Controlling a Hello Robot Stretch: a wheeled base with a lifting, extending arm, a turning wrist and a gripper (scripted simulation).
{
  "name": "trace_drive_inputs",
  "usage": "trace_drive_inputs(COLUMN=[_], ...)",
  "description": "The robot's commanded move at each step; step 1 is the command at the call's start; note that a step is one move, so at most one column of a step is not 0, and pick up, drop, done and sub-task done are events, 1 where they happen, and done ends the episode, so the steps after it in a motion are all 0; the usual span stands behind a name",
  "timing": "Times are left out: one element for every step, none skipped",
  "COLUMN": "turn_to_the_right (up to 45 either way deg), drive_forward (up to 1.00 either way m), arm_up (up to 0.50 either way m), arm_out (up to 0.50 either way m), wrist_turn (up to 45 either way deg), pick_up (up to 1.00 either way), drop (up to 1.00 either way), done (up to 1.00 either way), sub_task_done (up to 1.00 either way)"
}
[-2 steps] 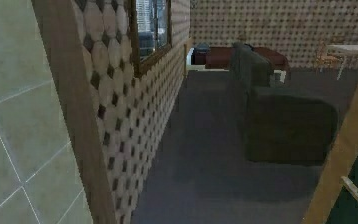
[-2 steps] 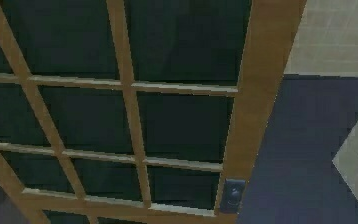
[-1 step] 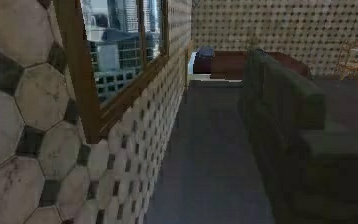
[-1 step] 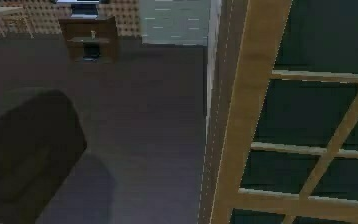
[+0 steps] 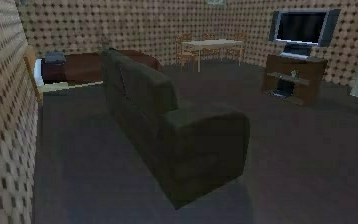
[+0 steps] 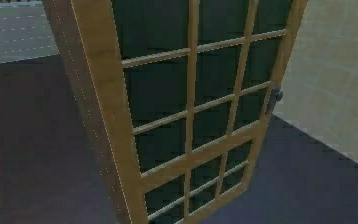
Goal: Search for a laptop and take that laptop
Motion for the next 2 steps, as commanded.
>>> trace_drive_inputs(turn_to_the_right=[0.0, 45.0], drive_forward=[0.75, 0.0], arm_up=[0.0, 0.0], arm_out=[0.0, 0.0], wrist_turn=[0.0, 0.0], pick_up=[0.0, 0.0], drop=[0.0, 0.0], done=[0.0, 0.0], sub_task_done=[0.0, 0.0])
